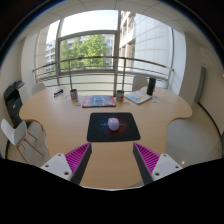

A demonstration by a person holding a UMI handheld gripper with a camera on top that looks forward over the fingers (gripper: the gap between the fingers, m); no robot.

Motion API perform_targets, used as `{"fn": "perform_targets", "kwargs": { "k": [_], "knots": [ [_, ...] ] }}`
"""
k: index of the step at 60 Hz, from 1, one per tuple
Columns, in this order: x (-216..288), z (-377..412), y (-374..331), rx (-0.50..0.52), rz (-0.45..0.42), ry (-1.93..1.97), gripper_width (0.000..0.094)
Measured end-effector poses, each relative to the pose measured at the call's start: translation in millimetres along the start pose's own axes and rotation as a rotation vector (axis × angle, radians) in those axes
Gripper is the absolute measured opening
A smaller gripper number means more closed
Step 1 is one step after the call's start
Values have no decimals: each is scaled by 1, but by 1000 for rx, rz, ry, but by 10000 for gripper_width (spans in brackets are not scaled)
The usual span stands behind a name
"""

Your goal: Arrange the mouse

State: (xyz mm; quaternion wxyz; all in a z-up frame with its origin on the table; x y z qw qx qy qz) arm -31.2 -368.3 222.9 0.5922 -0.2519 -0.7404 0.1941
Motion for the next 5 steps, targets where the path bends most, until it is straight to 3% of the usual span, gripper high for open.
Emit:
{"fn": "perform_targets", "kwargs": {
  "k": [5],
  "knots": [
    [-1, -1, -8, 1, -10, -1, 843]
  ]
}}
Point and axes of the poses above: the point between the fingertips, and its own axes, seen from behind it with the camera up: z to the left, x up, y forward, the way the camera looks, the point moved 7 cm from there along -y, backward, against the way the camera looks, and after that the axes turned 12 degrees about -y, right-handed, at the moved point
